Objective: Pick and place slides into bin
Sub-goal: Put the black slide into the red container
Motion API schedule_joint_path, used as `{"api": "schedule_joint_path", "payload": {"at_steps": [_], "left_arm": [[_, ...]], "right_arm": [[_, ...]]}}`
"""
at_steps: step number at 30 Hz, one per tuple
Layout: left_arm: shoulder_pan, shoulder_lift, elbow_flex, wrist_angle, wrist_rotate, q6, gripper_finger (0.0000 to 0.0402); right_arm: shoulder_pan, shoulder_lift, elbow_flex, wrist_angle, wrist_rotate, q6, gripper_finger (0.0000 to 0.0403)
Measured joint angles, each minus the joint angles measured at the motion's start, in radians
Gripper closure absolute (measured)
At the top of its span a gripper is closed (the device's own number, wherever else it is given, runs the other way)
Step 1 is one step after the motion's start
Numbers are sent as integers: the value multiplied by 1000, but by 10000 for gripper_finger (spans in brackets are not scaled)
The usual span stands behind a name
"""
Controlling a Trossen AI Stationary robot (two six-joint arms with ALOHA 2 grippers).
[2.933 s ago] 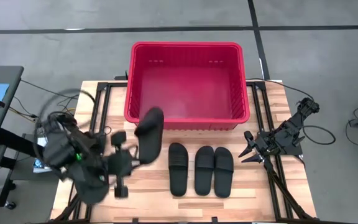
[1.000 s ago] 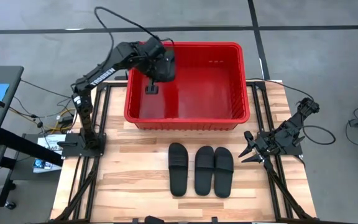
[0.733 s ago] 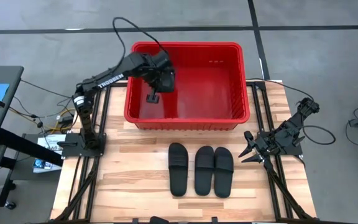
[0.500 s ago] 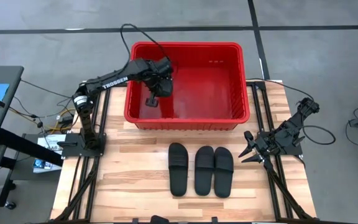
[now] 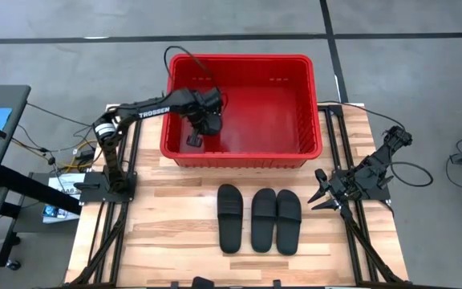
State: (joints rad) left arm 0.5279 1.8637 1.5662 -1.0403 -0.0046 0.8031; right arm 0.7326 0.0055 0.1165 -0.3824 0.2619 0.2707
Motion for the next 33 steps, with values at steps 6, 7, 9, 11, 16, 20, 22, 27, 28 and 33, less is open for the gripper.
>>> {"api": "schedule_joint_path", "payload": {"at_steps": [6,7,9,11,16,20,22,27,28,33], "left_arm": [[9,-1,-58,41,0,4,401],[10,-1,-65,46,0,4,401],[12,-1,-78,49,0,3,401],[12,0,-85,44,6,3,401],[12,0,-84,46,46,-10,399],[12,0,-84,45,53,-29,385],[12,0,-84,45,57,-30,377],[12,0,-84,43,61,-38,361],[12,0,-84,43,60,-40,359],[12,0,-84,35,60,-42,342]], "right_arm": [[0,0,0,0,0,0,300],[0,0,0,0,0,0,300],[0,0,0,0,0,0,300],[0,0,0,0,0,0,300],[0,0,0,0,0,0,300],[0,0,0,0,0,0,300],[0,0,0,0,0,0,300],[0,0,0,0,0,0,300],[0,0,0,0,0,0,300],[0,0,0,0,0,0,300]]}}
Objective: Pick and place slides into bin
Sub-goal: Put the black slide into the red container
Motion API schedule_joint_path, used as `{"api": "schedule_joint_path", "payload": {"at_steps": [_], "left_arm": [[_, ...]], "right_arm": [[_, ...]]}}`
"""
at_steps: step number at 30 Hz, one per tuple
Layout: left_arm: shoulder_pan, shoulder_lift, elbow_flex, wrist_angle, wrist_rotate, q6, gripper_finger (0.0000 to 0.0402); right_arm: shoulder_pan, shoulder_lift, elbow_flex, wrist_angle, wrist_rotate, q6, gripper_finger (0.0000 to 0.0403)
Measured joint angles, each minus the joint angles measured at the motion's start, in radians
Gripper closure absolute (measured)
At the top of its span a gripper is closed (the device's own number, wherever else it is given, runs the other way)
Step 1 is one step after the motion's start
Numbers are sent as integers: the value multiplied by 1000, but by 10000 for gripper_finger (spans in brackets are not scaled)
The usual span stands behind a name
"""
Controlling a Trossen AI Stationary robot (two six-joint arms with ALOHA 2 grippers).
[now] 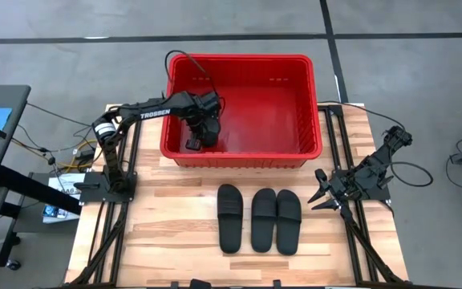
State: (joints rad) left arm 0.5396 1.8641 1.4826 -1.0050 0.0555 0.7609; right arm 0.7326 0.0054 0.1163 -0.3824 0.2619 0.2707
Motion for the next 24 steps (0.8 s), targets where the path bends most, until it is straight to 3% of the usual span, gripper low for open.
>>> {"api": "schedule_joint_path", "payload": {"at_steps": [5,13,24], "left_arm": [[0,0,0,0,-14,-8,302],[-5,1,22,-41,-123,-24,233],[-45,1,259,-181,-231,-19,220]], "right_arm": [[0,0,0,0,0,0,300],[0,0,0,0,0,0,300],[0,0,0,0,0,0,300]]}}
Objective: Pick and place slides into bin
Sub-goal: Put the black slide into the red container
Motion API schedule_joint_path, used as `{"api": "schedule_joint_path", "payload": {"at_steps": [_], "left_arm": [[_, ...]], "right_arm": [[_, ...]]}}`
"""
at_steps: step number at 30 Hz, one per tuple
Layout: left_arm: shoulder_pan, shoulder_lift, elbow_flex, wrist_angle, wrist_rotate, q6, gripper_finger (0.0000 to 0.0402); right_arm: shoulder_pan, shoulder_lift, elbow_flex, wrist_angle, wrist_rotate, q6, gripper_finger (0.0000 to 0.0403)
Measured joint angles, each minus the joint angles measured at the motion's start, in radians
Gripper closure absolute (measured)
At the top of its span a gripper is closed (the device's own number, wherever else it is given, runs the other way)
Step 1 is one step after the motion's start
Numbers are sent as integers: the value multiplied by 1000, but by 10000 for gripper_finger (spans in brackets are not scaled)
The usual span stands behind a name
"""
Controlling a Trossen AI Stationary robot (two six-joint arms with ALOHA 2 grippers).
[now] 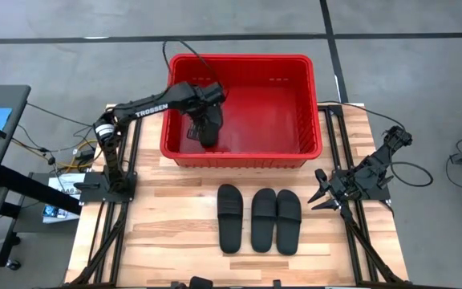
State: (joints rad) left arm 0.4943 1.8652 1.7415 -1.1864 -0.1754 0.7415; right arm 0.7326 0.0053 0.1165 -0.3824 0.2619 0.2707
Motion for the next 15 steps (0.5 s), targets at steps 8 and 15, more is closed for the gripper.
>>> {"api": "schedule_joint_path", "payload": {"at_steps": [8,15], "left_arm": [[-41,0,297,-159,-209,-22,220],[-175,-19,531,-260,-319,-127,220]], "right_arm": [[0,0,0,0,0,0,300],[0,0,0,0,0,0,300]]}}
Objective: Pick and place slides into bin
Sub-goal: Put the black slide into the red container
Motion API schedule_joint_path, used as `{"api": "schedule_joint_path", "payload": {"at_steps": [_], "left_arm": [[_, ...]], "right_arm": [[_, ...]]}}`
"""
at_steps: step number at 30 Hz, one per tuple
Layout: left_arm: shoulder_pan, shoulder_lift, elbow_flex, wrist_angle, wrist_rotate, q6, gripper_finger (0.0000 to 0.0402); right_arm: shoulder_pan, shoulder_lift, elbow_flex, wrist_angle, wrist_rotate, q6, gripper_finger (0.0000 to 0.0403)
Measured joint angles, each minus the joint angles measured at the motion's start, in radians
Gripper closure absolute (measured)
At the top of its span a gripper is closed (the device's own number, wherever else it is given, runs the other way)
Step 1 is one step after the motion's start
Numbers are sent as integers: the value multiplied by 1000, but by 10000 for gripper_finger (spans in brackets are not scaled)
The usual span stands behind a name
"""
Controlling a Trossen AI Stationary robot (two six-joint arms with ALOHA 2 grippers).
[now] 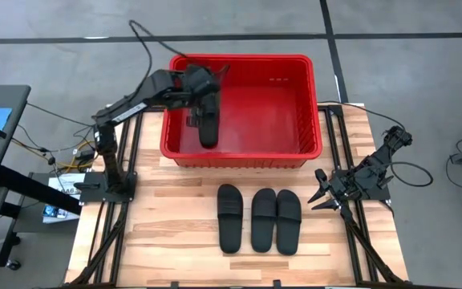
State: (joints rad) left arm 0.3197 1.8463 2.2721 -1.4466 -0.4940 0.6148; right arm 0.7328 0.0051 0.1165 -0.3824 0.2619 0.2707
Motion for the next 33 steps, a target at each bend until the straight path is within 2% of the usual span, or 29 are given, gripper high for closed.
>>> {"api": "schedule_joint_path", "payload": {"at_steps": [5,12,22,28,33], "left_arm": [[-139,0,85,-40,-60,-94,220],[-340,1,81,-82,-143,-275,220],[-563,6,80,-90,-147,-594,220],[-659,88,79,-109,-149,-733,220],[-711,183,79,-109,-97,-818,220]], "right_arm": [[0,0,0,0,0,0,300],[0,0,0,0,0,0,300],[0,0,0,0,0,0,300],[0,0,0,-1,0,0,300],[0,0,0,0,0,0,300]]}}
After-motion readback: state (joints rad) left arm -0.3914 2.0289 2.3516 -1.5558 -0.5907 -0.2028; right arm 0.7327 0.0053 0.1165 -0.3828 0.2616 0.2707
